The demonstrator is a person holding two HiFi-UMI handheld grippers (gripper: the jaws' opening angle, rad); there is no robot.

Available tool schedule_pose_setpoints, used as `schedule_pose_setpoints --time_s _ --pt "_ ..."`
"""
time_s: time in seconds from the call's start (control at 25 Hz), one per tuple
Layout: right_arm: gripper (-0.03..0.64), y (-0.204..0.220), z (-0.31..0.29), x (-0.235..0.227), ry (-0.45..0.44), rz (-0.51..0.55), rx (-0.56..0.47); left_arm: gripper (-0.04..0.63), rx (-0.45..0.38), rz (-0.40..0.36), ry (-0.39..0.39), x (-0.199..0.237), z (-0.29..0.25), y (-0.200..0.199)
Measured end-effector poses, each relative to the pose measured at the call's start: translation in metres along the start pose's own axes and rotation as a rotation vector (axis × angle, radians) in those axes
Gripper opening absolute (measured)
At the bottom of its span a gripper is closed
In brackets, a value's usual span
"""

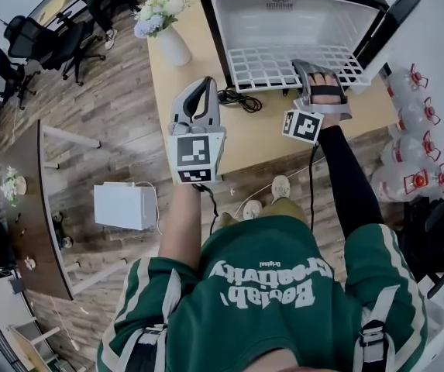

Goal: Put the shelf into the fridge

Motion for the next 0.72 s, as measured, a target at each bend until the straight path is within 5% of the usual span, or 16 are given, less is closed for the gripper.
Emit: schedule_pose_setpoints --time_s 0.72 --pt "0.028 -0.005 -0.022 0.013 -0.021 0.045 0.08 -0.002 0.021 0.004 0.004 0.007 -0.008 0.01"
Point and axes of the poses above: the fingertips, and each gripper's own axes: z backward along the fingers, x to its left, y out of its underside, the point moved 1 cm from there along z, backward along the fingers, and after that the axes turned 11 degrees about z, right-handed, at the moved point
